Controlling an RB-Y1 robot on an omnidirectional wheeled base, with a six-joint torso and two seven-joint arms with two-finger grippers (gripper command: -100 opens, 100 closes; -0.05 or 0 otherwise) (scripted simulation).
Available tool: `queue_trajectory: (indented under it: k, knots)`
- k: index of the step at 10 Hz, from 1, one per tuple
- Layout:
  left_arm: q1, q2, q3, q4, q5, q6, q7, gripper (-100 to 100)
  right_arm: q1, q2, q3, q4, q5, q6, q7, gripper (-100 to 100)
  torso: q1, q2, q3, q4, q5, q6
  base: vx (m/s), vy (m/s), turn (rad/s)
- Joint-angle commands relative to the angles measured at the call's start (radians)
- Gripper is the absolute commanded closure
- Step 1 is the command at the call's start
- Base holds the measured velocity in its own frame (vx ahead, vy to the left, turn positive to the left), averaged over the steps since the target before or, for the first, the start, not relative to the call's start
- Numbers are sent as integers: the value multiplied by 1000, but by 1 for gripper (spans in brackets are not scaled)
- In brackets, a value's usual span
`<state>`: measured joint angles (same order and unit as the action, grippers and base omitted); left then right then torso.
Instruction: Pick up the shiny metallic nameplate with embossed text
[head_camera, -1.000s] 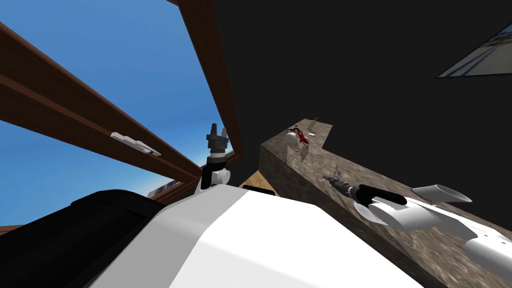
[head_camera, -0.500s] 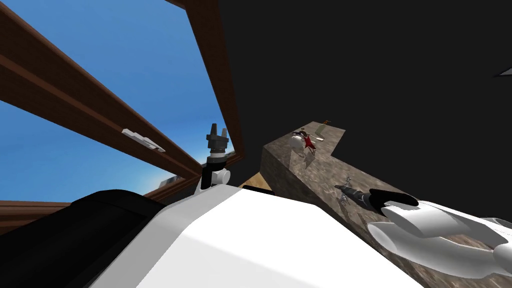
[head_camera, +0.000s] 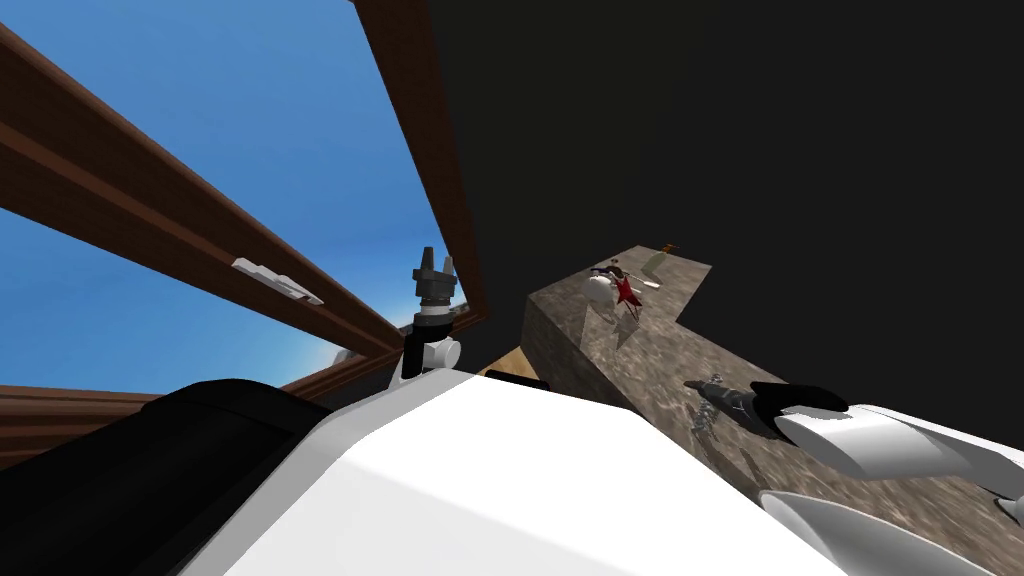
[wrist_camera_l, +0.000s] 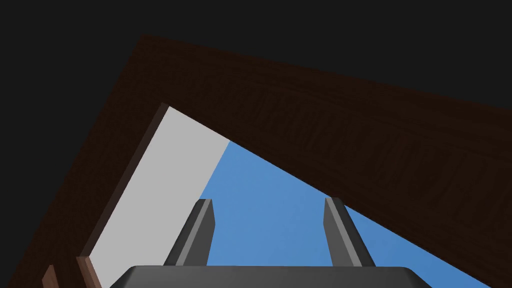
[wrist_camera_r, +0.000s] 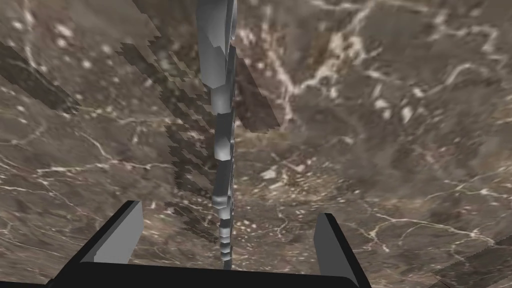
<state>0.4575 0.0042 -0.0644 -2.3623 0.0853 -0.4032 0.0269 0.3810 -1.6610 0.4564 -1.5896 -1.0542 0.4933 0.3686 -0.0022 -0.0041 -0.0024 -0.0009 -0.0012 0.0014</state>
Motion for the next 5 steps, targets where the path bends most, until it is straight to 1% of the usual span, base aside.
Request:
queue_trajectory:
  k: [1,2,3,4,5]
  knots:
    - [0,0,0,0,0,0,0,0,0,0,0,0,0,0,0,0,0,0,0,0,0,0,0,0,0]
    - [0,0,0,0,0,0,0,0,-6,15,8,50,-50,-3,39,-100,2,2,1,1,1,0,-61,1,300]
    - [0,0,0,0,0,0,0,0,-6,15,8,54,-52,-3,39,-100,2,5,3,1,1,-1,-79,1,165]
    - [0,0,0,0,0,0,0,0,-11,31,17,97,-96,-6,79,-100,3,7,4,2,1,0,-91,1,243]
    - [0,0,0,0,0,0,0,0,-11,31,17,108,-104,-6,79,-100,3,8,5,2,1,-1,-92,-11,128]
